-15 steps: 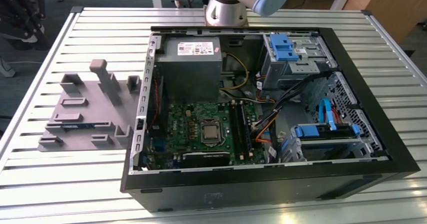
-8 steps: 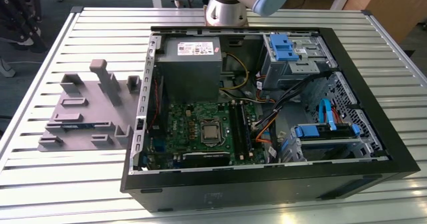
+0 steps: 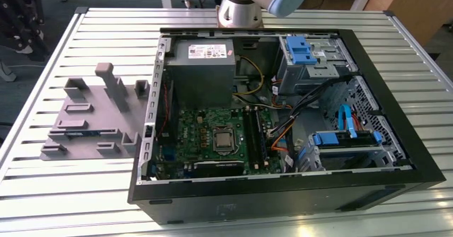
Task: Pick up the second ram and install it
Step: 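Pick up the second ram and move it above second insertion slot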
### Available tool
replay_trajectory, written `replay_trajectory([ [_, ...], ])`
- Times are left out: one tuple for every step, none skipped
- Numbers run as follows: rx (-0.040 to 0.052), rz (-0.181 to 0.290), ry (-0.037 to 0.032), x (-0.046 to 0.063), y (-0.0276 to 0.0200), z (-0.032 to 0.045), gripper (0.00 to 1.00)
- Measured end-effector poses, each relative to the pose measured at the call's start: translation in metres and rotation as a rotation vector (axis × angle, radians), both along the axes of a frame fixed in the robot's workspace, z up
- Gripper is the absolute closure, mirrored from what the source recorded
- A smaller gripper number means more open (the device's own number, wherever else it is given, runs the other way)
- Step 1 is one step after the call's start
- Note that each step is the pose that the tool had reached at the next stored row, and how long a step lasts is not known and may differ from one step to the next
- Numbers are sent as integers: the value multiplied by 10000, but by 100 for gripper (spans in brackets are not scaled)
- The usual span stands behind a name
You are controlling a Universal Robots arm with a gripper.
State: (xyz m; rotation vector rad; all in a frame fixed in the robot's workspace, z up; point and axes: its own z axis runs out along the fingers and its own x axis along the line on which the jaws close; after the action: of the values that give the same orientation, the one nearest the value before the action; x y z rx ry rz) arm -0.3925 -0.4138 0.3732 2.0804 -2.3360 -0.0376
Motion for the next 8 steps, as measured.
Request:
replay_trajectory([
  [0, 1, 0, -5, -6, -5, 76],
  [0, 0, 0, -11, -12, -10, 76],
  [1, 1, 0, -16, -17, -15, 76],
  [3, 0, 1, -21, -21, -20, 76],
  [7, 0, 0, -25, -24, -25, 75],
  [11, 0, -2, -29, -28, -32, 75],
  [12, 1, -1, -33, -31, -38, 75],
  [14, 1, 0, -38, -34, -44, 69],
])
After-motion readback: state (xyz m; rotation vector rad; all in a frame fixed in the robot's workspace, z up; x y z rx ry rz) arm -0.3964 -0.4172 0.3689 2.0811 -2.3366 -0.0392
